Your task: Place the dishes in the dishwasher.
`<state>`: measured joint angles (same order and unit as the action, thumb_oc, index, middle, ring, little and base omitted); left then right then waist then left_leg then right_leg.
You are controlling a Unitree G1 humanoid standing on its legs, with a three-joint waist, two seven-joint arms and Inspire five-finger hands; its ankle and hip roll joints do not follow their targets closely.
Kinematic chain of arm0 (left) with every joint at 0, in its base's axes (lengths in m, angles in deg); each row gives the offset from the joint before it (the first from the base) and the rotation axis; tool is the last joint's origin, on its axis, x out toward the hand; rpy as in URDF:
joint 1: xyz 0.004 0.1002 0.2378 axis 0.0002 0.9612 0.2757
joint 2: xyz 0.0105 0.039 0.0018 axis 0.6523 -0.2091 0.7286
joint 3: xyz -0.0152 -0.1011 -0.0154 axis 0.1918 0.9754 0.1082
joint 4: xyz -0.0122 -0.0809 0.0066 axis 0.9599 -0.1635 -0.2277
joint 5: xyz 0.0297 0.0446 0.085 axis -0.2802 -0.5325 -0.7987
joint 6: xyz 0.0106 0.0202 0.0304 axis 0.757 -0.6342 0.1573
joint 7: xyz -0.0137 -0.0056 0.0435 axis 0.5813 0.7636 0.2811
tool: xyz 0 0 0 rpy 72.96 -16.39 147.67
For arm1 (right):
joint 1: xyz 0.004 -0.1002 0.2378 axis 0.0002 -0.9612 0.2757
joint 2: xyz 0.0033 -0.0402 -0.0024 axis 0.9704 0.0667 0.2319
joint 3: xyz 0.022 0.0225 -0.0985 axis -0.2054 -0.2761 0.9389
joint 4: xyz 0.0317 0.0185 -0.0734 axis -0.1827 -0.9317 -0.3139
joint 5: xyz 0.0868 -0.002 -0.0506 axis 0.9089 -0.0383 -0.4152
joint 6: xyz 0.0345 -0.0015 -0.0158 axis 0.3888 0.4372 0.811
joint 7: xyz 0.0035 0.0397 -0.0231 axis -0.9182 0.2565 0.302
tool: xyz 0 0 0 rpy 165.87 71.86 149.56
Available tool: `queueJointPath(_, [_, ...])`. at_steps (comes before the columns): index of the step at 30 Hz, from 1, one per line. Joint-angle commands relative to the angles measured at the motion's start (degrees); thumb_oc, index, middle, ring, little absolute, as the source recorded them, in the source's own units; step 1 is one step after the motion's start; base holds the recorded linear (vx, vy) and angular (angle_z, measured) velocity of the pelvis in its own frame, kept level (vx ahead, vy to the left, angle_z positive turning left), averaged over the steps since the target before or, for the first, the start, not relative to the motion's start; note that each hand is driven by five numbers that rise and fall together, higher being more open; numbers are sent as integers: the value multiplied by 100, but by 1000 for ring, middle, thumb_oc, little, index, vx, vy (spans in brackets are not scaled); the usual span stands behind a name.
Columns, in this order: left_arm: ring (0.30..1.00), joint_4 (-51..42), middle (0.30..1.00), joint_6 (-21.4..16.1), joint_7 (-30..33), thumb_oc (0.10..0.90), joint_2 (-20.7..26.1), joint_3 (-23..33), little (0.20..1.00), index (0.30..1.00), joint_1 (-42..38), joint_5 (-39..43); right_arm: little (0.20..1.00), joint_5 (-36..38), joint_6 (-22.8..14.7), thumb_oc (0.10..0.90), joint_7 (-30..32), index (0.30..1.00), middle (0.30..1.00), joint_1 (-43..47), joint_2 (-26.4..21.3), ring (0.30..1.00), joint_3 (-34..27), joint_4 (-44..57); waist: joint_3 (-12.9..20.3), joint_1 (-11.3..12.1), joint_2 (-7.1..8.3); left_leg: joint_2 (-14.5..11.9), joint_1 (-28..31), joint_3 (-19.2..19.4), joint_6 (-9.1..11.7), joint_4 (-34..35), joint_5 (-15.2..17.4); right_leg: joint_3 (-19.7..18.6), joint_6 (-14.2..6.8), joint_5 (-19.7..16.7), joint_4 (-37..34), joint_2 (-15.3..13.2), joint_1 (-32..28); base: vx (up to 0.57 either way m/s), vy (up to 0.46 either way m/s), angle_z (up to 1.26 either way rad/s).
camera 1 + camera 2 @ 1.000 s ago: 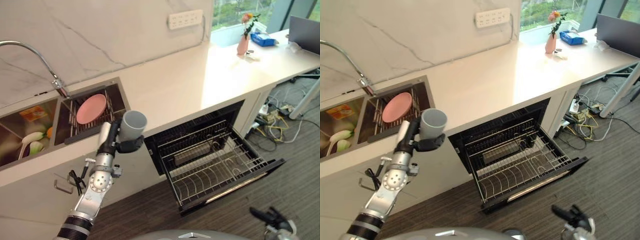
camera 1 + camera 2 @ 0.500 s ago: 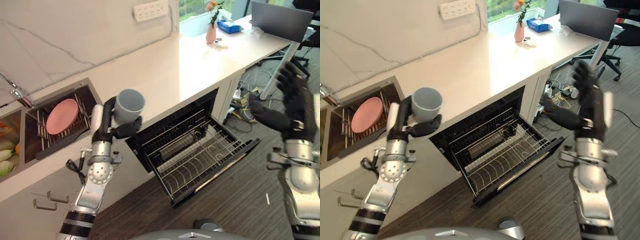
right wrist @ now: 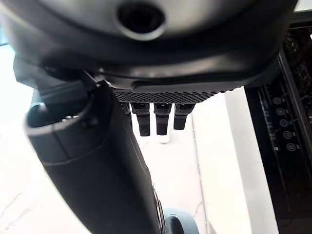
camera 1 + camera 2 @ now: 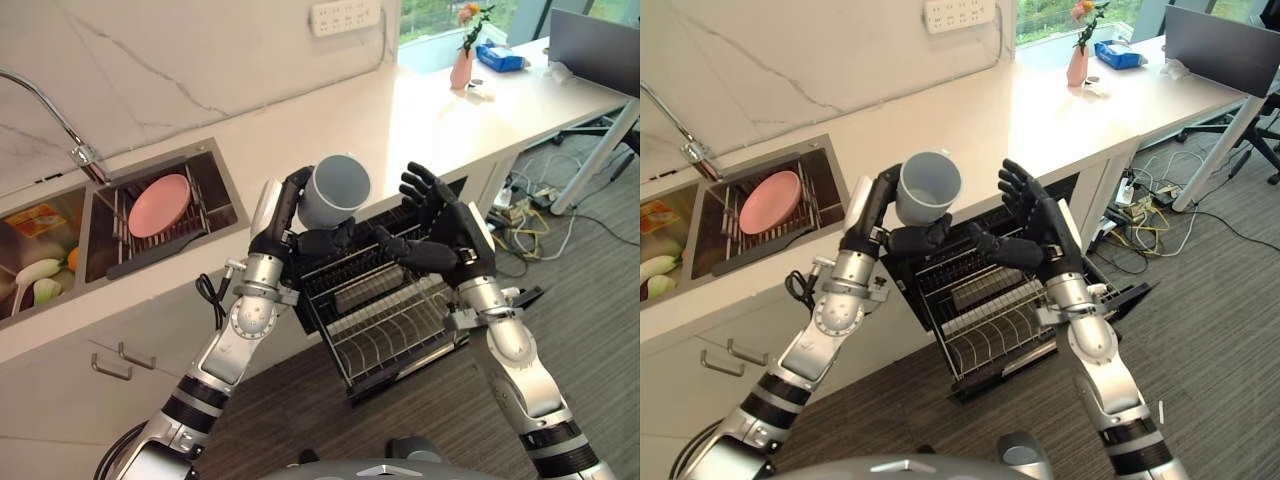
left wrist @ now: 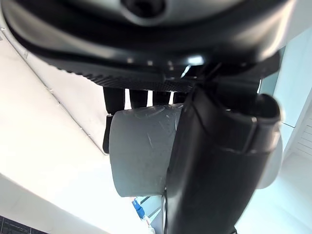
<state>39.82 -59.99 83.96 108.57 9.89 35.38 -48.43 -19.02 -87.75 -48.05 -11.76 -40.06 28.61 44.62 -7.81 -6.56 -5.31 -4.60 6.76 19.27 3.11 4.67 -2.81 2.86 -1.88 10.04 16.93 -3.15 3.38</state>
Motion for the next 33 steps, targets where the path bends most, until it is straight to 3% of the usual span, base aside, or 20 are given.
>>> queueJointPath(1, [300, 50, 300, -421, 419, 400, 1, -16, 300, 300, -894, -34, 900, 447, -542, 800, 102, 900, 900, 642, 320, 900, -23, 350, 327, -21, 491, -165, 499, 168, 315, 33, 154, 140, -619, -1148, -2043, -410, -1117, 0, 0, 0])
queueJointPath(14, [300, 716, 300, -294, 532, 400, -158, -442, 300, 300, -1264, -326, 900, 1182, -466, 800, -287, 900, 900, 842, 465, 900, 746, 643, 332, 4, 521, -159, 492, 100, 326, 33, 138, 242, -630, -1144, -2038, -442, -1151, -6, 1, 6])
queueJointPath(33, [300, 1258, 300, -148, 524, 400, -249, -765, 300, 300, -1410, -874, 900, 1189, -301, 800, -428, 900, 900, 1193, 391, 900, 1190, 1005, 355, 16, 536, -167, 522, 93, 328, 33, 142, 297, -637, -1127, -1995, -445, -1172, -3, 0, 0])
